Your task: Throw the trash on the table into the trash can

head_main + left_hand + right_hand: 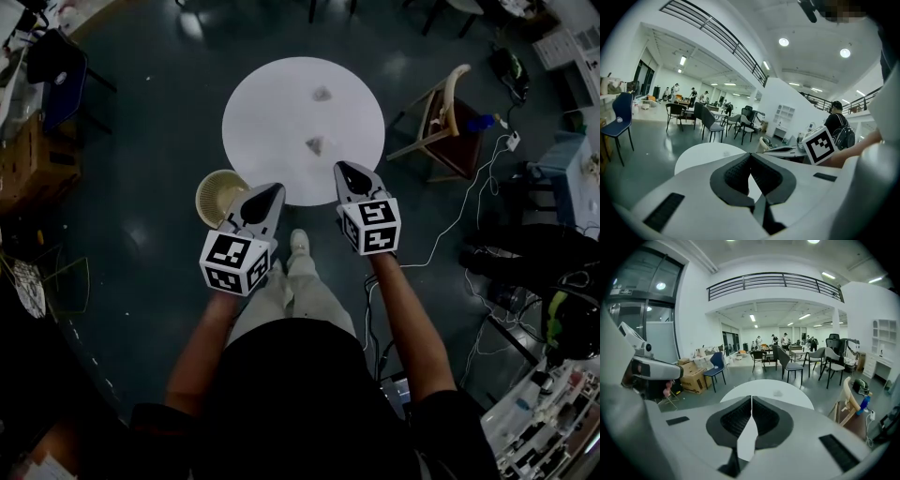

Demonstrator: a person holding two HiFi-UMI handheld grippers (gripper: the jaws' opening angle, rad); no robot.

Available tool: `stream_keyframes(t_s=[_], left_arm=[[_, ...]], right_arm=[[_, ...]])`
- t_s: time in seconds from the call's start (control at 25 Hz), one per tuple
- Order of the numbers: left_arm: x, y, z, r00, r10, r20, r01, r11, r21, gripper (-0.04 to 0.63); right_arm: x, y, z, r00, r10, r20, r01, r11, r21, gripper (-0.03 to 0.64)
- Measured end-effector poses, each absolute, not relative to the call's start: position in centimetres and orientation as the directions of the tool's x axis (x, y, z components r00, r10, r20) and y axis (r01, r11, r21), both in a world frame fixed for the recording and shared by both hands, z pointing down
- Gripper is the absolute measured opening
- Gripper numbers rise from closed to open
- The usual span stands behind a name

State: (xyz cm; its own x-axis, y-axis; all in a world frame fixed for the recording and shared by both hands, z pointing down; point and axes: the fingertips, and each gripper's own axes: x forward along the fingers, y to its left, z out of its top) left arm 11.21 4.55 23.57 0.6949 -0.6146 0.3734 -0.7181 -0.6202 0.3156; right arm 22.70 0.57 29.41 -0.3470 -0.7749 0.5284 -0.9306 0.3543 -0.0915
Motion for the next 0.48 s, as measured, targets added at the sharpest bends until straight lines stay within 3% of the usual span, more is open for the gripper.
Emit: stream_keyframes(t_s=[0.4,0.48], left_arm=[[12.9,2.0,32.4,0.667,-0.591,0.454,-0.743,-0.575,0.342,0.008],[12.7,1.2,33.9,0.654,-0.598,0.464,-0.755,-0.553,0.353,0.008]], right_arm=[[22.9,-4.6,38.4,-0.352,-0.726,0.59,-0.926,0.36,-0.11,0.023],[22.7,-5.4,40.2,-0.367,-0.708,0.604,-0.92,0.371,-0.125,0.068]])
